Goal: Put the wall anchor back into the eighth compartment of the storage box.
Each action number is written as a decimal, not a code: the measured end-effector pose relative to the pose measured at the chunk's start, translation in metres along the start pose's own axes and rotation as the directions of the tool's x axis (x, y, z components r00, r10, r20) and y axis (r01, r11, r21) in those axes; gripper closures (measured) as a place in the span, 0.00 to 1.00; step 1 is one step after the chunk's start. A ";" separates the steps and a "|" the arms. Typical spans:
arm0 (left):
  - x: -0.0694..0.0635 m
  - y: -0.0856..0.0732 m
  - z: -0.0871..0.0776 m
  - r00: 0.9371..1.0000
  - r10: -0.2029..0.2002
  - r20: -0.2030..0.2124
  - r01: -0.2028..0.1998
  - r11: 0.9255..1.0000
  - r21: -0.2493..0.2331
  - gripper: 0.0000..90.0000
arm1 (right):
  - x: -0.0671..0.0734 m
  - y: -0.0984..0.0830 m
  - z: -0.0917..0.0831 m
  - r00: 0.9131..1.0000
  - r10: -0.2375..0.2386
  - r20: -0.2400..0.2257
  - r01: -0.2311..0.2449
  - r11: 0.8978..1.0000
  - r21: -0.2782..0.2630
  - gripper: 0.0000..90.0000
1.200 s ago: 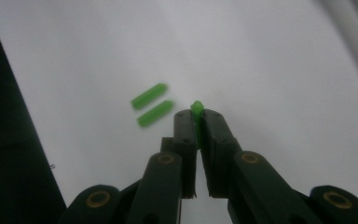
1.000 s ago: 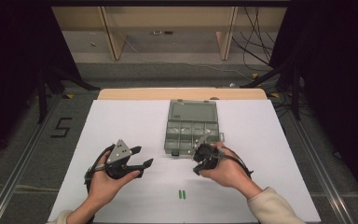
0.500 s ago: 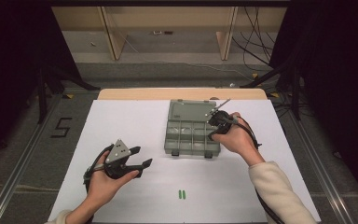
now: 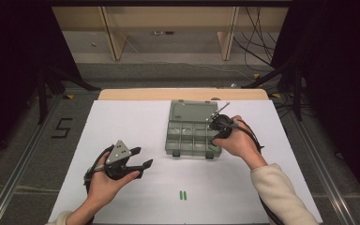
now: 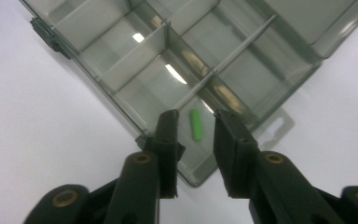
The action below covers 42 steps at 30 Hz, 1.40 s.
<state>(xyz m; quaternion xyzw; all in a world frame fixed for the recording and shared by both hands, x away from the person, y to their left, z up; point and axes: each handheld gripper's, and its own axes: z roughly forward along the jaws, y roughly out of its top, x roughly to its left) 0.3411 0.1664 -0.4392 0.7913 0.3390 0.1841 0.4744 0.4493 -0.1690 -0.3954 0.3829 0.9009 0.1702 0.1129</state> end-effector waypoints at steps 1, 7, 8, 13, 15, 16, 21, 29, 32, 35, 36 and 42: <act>0.000 0.000 0.000 1.000 0.000 0.001 0.000 1.000 0.000 0.40 | 0.001 -0.001 -0.002 1.000 0.002 0.005 -0.002 1.000 0.005 0.78; 0.001 0.000 0.001 1.000 0.000 -0.005 0.001 1.000 0.001 0.40 | 0.033 -0.010 -0.008 0.989 0.006 -0.146 -0.002 1.000 0.026 0.77; 0.000 0.000 0.002 1.000 -0.002 -0.004 0.002 1.000 0.003 0.40 | 0.043 -0.010 -0.006 0.984 0.004 -0.176 0.004 0.999 0.044 0.77; -0.001 0.000 0.002 1.000 -0.015 -0.002 0.015 1.000 0.002 0.40 | 0.078 -0.016 0.009 0.957 0.006 -0.290 0.037 0.989 0.143 0.76; 0.000 0.000 0.002 1.000 -0.002 -0.003 0.002 1.000 -0.001 0.40 | 0.089 -0.018 0.015 0.950 0.008 -0.311 0.048 0.984 0.171 0.75; 0.000 0.000 0.002 1.000 -0.001 -0.002 0.001 1.000 -0.001 0.40 | 0.095 -0.019 0.017 0.946 0.020 -0.324 0.043 0.982 0.185 0.75; 0.000 0.000 0.001 1.000 -0.001 -0.002 0.001 1.000 -0.002 0.40 | 0.116 -0.021 0.028 0.945 -0.003 -0.326 0.079 0.972 0.219 0.73; -0.001 0.001 0.002 1.000 0.008 -0.003 -0.008 1.000 -0.001 0.40 | 0.133 -0.023 0.037 0.944 -0.025 -0.328 0.114 0.960 0.254 0.73; -0.001 0.000 0.002 1.000 0.005 -0.003 -0.005 1.000 -0.001 0.40 | 0.136 -0.023 0.038 0.945 -0.014 -0.326 0.106 0.958 0.267 0.73; -0.001 0.000 0.002 1.000 -0.010 -0.002 0.010 1.000 -0.002 0.40 | 0.139 -0.022 0.039 0.948 0.005 -0.317 0.089 0.956 0.281 0.74; -0.001 0.000 0.002 1.000 -0.009 -0.003 0.009 1.000 -0.001 0.40 | 0.139 -0.022 0.039 0.948 0.008 -0.320 0.087 0.955 0.282 0.74; -0.002 0.000 0.002 1.000 -0.008 -0.002 0.008 1.000 -0.001 0.40 | 0.141 -0.022 0.041 0.949 -0.014 -0.314 0.107 0.953 0.282 0.74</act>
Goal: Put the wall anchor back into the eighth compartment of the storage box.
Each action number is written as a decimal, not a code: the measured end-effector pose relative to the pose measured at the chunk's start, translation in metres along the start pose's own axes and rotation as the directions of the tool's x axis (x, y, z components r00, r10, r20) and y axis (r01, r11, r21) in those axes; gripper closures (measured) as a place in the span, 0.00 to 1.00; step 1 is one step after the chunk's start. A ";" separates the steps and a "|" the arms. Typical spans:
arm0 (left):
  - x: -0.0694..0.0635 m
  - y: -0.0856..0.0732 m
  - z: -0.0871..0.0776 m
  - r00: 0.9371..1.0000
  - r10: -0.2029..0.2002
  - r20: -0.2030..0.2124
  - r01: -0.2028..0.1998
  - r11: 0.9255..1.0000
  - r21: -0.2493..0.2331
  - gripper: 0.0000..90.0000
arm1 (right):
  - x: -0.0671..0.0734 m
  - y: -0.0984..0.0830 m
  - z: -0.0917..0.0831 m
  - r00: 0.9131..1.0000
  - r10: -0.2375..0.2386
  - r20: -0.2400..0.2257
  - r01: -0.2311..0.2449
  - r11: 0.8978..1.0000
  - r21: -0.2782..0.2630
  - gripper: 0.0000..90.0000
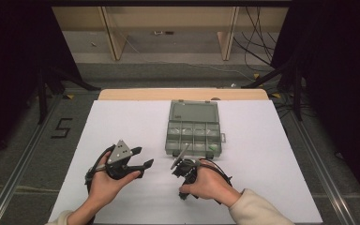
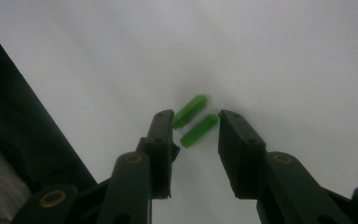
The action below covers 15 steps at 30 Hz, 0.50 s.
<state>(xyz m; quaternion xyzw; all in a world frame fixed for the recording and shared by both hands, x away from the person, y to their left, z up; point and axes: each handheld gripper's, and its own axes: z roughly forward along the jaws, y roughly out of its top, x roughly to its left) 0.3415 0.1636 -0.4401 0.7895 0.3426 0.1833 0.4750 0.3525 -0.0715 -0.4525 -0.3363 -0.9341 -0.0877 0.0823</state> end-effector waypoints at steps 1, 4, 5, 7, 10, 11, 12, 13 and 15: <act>0.000 0.000 0.000 1.000 0.009 0.000 -0.009 1.000 -0.001 0.40 | 0.000 0.000 0.001 1.000 -0.015 0.005 0.015 1.000 -0.003 0.74; 0.001 0.000 0.000 1.000 0.015 0.000 -0.015 1.000 -0.001 0.40 | 0.002 0.001 0.003 1.000 -0.018 0.019 0.018 1.000 0.004 0.75; 0.001 0.000 0.000 1.000 0.016 0.000 -0.016 1.000 -0.002 0.40 | 0.004 0.001 0.004 1.000 -0.011 0.026 0.011 1.000 0.015 0.75; 0.001 0.000 0.000 1.000 0.016 0.001 -0.016 1.000 -0.002 0.40 | 0.003 0.001 0.006 0.999 -0.036 0.039 0.036 0.999 0.008 0.75; 0.000 0.000 0.000 1.000 0.000 0.001 0.000 1.000 0.000 0.40 | 0.006 0.001 0.005 0.997 -0.047 0.054 0.046 0.999 0.014 0.78; 0.000 0.000 0.000 1.000 0.000 0.001 0.000 1.000 0.000 0.40 | 0.008 0.002 0.004 0.998 -0.028 0.052 0.026 0.999 0.024 0.79; 0.000 0.000 0.000 1.000 0.004 0.001 -0.004 1.000 -0.001 0.40 | 0.007 0.002 0.004 0.998 -0.030 0.048 0.029 0.999 0.027 0.80; 0.001 0.000 0.000 1.000 0.018 0.001 -0.018 1.000 -0.002 0.40 | 0.006 0.001 0.004 0.998 -0.035 0.053 0.034 0.999 0.031 0.80; 0.001 0.000 0.000 1.000 0.017 0.001 -0.017 1.000 -0.003 0.40 | 0.005 0.001 0.004 0.998 -0.034 0.053 0.032 0.999 0.035 0.80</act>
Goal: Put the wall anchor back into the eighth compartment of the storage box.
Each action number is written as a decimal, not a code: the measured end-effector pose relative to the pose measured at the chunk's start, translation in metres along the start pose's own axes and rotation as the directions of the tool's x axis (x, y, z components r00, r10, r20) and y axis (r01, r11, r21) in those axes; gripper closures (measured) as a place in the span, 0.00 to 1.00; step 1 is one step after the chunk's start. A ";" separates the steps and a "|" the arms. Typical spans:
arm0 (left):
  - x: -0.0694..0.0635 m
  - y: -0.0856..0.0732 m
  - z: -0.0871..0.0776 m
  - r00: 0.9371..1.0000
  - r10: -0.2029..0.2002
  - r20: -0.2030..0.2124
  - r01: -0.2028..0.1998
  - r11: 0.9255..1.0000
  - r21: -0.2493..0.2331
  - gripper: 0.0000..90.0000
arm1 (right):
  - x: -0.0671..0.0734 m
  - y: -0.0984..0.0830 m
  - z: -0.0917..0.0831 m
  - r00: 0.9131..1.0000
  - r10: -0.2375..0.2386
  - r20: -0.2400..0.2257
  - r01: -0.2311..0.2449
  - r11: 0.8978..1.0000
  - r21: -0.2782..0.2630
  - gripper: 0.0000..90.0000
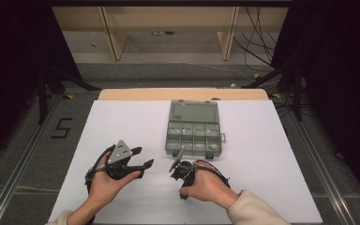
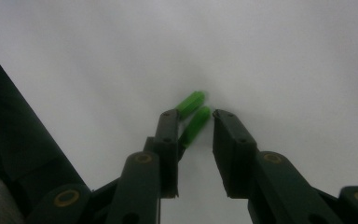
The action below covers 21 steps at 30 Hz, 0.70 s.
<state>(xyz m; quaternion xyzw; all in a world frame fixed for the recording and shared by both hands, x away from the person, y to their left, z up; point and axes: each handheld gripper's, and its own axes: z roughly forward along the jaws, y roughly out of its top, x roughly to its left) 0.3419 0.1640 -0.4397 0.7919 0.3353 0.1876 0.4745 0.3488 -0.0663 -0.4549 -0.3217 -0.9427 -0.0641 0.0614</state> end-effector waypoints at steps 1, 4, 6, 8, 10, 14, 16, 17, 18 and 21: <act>0.000 0.000 0.000 1.000 0.000 0.000 0.000 1.000 0.001 0.40 | 0.000 0.000 0.000 1.000 0.002 0.001 -0.002 1.000 0.001 0.80; -0.001 0.000 0.001 1.000 -0.017 0.000 0.017 1.000 0.002 0.40 | 0.002 0.000 0.000 1.000 0.002 0.014 -0.002 1.000 0.002 0.80; -0.001 0.000 0.001 1.000 -0.017 0.001 0.017 1.000 0.001 0.40 | 0.005 0.001 -0.001 1.000 0.007 0.019 -0.007 1.000 0.006 0.80; -0.001 0.000 0.001 1.000 -0.010 0.001 0.010 1.000 0.001 0.40 | 0.006 0.001 0.000 1.000 0.004 0.018 -0.004 1.000 -0.005 0.80; 0.000 0.000 0.000 1.000 0.000 0.001 0.000 1.000 0.000 0.40 | 0.007 0.002 0.000 1.000 0.001 0.017 -0.001 1.000 -0.005 0.79; -0.001 0.000 0.001 1.000 -0.016 0.001 0.016 1.000 0.002 0.40 | 0.007 0.001 0.000 0.999 -0.010 0.032 0.010 1.000 0.006 0.82; 0.000 0.000 0.000 1.000 0.002 0.006 -0.002 1.000 0.000 0.40 | 0.006 0.000 0.001 0.998 -0.032 0.052 0.031 0.999 0.017 0.84; 0.000 0.000 0.000 1.000 0.001 0.000 -0.001 1.000 0.001 0.40 | 0.005 0.000 0.002 0.997 -0.034 0.067 0.033 0.999 0.024 0.85; 0.000 0.000 0.000 1.000 0.001 0.001 -0.001 1.000 0.000 0.40 | 0.004 0.000 0.002 0.997 -0.046 0.062 0.045 0.999 0.012 0.84; -0.001 0.000 0.001 1.000 -0.012 0.001 0.012 1.000 0.002 0.40 | 0.007 0.000 0.003 0.996 -0.056 0.070 0.055 0.998 0.015 0.85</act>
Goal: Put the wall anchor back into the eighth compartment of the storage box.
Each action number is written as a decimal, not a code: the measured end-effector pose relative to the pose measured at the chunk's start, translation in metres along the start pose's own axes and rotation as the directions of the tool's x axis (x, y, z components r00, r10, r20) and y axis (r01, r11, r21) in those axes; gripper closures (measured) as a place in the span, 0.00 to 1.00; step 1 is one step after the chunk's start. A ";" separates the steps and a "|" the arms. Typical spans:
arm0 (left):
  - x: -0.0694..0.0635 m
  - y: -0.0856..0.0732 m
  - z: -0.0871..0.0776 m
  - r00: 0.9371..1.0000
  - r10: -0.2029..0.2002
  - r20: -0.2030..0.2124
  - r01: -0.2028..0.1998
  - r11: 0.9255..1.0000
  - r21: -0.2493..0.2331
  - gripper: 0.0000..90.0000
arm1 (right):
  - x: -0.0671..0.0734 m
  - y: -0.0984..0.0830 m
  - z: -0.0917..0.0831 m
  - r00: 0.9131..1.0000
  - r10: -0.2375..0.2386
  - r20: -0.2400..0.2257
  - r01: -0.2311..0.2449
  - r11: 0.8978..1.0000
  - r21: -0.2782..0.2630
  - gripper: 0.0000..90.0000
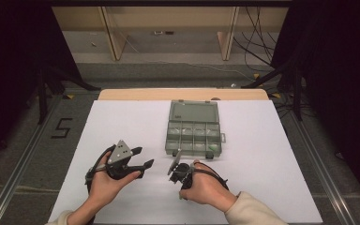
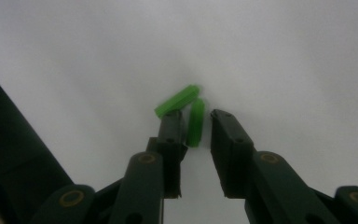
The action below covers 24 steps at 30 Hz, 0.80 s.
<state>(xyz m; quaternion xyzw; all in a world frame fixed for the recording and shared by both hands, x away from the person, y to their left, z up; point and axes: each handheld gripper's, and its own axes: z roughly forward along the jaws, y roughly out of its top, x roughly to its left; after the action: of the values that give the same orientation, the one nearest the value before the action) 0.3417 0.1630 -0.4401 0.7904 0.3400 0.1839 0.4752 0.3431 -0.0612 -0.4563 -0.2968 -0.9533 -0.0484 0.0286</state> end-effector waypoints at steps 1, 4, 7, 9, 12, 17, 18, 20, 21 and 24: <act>0.001 0.000 0.000 1.000 0.012 0.000 -0.012 1.000 0.001 0.40 | 0.001 0.000 0.000 1.000 -0.014 0.022 0.014 1.000 0.005 0.86; 0.001 0.000 0.000 1.000 0.014 0.000 -0.014 1.000 0.000 0.40 | 0.001 0.001 0.000 0.998 -0.034 0.047 0.033 0.999 0.016 0.91; 0.001 0.000 0.000 1.000 0.014 0.000 -0.014 1.000 0.001 0.40 | 0.002 0.002 0.000 0.998 -0.041 0.054 0.039 0.999 0.024 0.94; 0.001 0.000 0.000 1.000 0.014 0.001 -0.014 1.000 0.000 0.40 | 0.003 0.002 0.000 0.998 -0.043 0.056 0.042 0.999 0.025 0.94; 0.000 0.000 0.000 1.000 -0.004 0.000 0.004 1.000 -0.001 0.40 | 0.001 0.002 0.001 0.995 -0.081 0.066 0.080 0.997 0.019 0.95; 0.001 0.000 0.000 1.000 -0.002 0.000 0.002 1.000 0.001 0.40 | -0.002 0.001 0.000 0.996 -0.080 0.043 0.080 0.997 0.017 0.95; 0.001 0.000 0.000 1.000 0.006 0.001 -0.006 1.000 0.001 0.40 | -0.002 0.001 0.000 0.996 -0.078 0.040 0.077 0.997 0.018 0.95; 0.002 0.000 0.000 1.000 0.014 0.001 -0.014 1.000 0.001 0.40 | -0.004 0.001 -0.003 0.996 -0.079 0.032 0.079 0.997 0.016 0.95; 0.002 0.000 0.000 1.000 0.015 0.000 -0.015 1.000 0.001 0.40 | -0.005 0.001 -0.004 0.996 -0.083 0.038 0.082 0.997 0.010 0.95; 0.001 0.000 0.000 1.000 0.005 0.000 -0.005 1.000 0.000 0.40 | -0.009 0.000 -0.010 0.997 -0.066 0.034 0.066 0.998 -0.003 0.95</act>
<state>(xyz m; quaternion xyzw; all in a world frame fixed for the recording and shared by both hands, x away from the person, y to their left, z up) 0.3423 0.1637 -0.4400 0.7914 0.3378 0.1850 0.4747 0.3507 -0.0669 -0.4472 -0.2661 -0.9628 -0.0461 0.0100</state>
